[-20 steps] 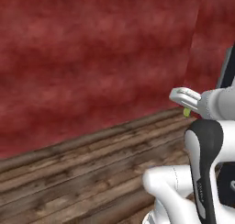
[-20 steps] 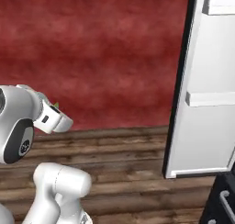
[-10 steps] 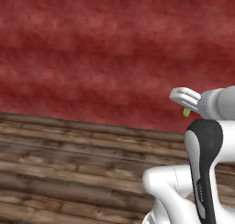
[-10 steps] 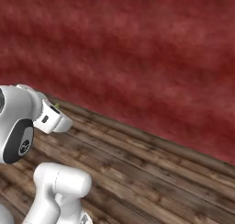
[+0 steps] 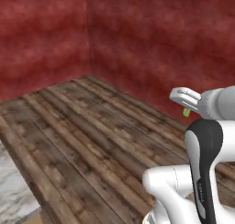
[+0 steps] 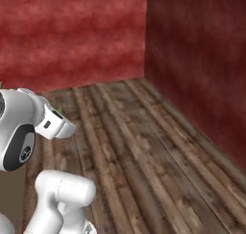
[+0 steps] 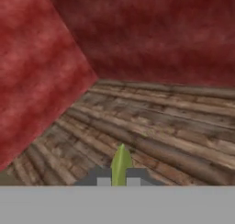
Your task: Take the lemon wedge from the fridge and place it on the plate with fish on the dining counter.
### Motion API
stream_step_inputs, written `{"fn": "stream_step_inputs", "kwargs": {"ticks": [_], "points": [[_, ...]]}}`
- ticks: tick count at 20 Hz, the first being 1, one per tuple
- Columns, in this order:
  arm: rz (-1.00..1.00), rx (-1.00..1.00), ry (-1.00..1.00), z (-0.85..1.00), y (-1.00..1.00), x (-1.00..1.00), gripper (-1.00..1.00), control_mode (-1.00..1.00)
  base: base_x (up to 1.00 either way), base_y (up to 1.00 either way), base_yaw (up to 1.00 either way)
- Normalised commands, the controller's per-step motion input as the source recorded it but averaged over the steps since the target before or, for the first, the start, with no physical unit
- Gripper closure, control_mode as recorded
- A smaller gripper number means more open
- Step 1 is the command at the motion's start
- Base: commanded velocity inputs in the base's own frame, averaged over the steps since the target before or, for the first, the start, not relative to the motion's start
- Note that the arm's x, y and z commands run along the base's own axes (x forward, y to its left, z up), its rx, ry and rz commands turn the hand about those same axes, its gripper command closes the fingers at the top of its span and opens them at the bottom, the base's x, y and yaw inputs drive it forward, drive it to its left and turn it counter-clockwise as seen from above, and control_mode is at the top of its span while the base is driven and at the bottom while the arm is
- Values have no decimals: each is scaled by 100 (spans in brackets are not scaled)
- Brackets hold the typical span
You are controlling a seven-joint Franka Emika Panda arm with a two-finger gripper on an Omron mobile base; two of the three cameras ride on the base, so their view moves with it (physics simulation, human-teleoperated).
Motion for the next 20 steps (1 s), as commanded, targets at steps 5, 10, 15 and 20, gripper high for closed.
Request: {"fn": "stream_step_inputs", "kwargs": {"ticks": [5,10,15,20], "points": [[0,0,0,0,0,0,100,100,-6,0,100],[0,0,0,0,0,0,100,100,-29,22,90],[0,0,0,0,0,0,100,100,-28,100,32],[0,0,0,0,0,0,100,100,3,100,1]]}}
